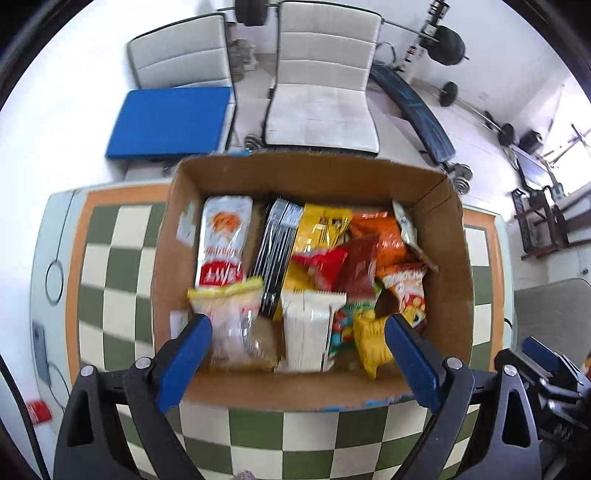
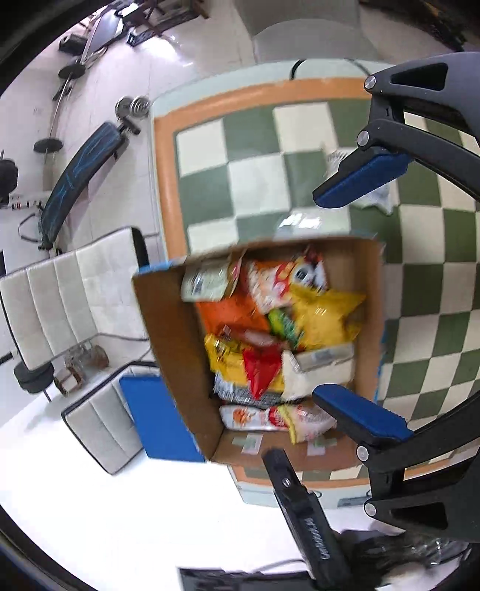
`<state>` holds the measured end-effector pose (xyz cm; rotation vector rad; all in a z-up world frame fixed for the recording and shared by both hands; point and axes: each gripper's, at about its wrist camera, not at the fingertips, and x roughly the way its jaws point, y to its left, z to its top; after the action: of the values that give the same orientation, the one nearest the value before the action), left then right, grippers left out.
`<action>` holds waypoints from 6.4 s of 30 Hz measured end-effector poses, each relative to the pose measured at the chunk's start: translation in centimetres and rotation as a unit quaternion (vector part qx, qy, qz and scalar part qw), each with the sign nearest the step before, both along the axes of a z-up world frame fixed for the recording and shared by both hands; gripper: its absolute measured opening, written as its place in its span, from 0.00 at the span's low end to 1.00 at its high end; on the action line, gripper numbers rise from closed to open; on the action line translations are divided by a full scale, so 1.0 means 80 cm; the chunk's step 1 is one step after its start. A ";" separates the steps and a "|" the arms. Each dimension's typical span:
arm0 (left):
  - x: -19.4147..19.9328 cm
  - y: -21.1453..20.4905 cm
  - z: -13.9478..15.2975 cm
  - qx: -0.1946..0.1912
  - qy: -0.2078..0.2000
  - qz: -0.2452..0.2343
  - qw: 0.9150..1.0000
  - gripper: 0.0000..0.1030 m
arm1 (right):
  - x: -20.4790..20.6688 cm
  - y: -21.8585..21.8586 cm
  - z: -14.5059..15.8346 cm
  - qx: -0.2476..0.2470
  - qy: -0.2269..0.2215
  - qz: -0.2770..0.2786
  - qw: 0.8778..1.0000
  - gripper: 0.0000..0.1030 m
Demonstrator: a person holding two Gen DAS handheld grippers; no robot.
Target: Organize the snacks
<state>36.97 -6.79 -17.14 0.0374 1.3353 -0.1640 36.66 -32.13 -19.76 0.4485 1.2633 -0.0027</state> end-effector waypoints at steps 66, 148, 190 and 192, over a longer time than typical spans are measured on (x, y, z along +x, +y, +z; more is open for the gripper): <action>-0.050 -0.030 -0.057 0.012 -0.039 0.029 0.999 0.93 | -0.050 -0.104 -0.223 -0.030 0.159 -0.061 0.985 0.54; -0.025 -0.006 -0.026 0.057 -0.019 0.016 0.998 0.93 | 0.053 0.001 -0.055 -0.044 0.044 0.046 0.997 0.92; -0.268 0.034 0.211 0.023 -0.136 0.004 0.990 0.93 | -0.228 0.045 0.217 -0.081 -0.146 0.046 0.985 0.93; -0.276 0.036 0.220 0.021 -0.137 0.008 0.990 0.93 | -0.240 0.047 0.226 -0.083 -0.151 0.048 0.984 0.93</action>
<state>14.92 -3.92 0.49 0.0819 1.0636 -0.1114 17.42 -28.35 -1.68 0.2315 0.9764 0.0399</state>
